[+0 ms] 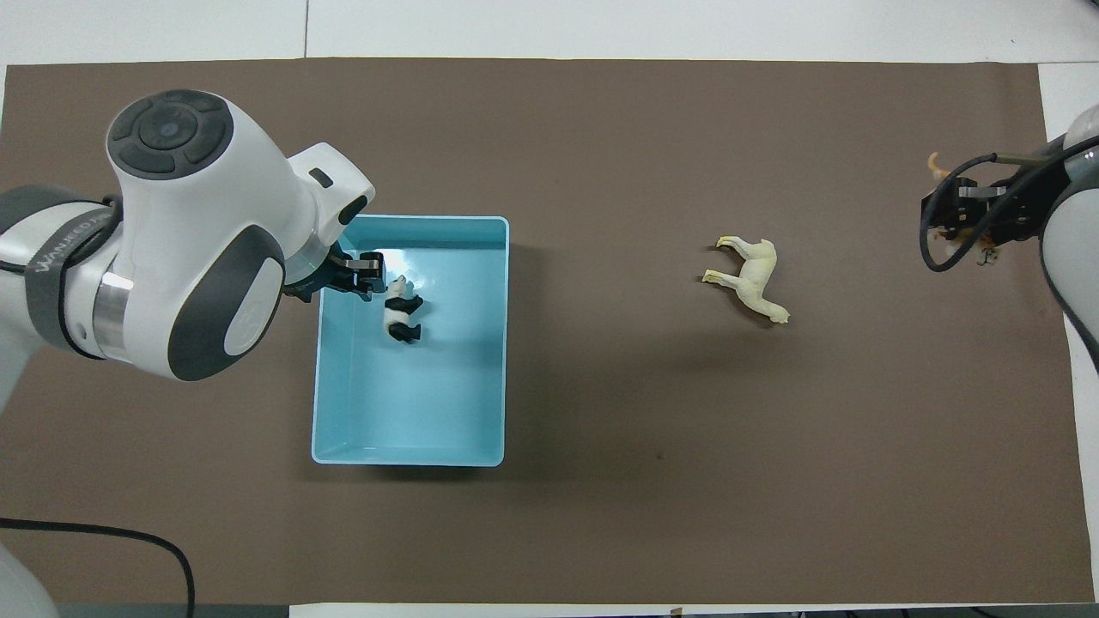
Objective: Put all toys into storage box
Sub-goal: 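Carry the deer into the box with the right gripper while the left withdraws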
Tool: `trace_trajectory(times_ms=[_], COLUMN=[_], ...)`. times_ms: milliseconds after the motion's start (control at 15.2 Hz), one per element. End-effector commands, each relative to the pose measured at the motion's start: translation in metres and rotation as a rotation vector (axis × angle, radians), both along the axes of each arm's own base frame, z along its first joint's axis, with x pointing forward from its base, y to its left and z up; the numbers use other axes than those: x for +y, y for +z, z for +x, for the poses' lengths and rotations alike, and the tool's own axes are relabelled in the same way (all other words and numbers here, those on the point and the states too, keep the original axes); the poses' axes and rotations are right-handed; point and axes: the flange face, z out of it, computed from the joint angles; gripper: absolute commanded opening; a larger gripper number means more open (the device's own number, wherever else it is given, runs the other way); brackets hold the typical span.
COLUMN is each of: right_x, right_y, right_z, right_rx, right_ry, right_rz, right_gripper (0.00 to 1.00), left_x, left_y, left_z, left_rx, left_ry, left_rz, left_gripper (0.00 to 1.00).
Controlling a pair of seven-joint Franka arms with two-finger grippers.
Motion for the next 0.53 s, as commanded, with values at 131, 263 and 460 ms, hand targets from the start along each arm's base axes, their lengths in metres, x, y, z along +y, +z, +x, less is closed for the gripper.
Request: trace_trajectory(times_ms=[131,263,460], right_x=[0.092,0.165,0.268], right_y=[0.007,0.008,0.017], right_z=[-0.013,-0.027,-0.056], right_rx=[-0.006,-0.029,-0.084], right_ry=[-0.085,-0.133,-0.234], right_rz=[-0.005,-0.002,0.049], right_gripper=[0.0,0.0,0.0], left_x=[0.073,0.14,0.248], left_y=[0.01,0.013,0.0], left_z=[0.022,0.039,0.058], left_rx=[-0.012,-0.036,-0.11], left_ry=[-0.054,-0.147,-0.294], left_rz=[-0.008,0.0,-0.013], left_gripper=[1.0,1.0,1.0])
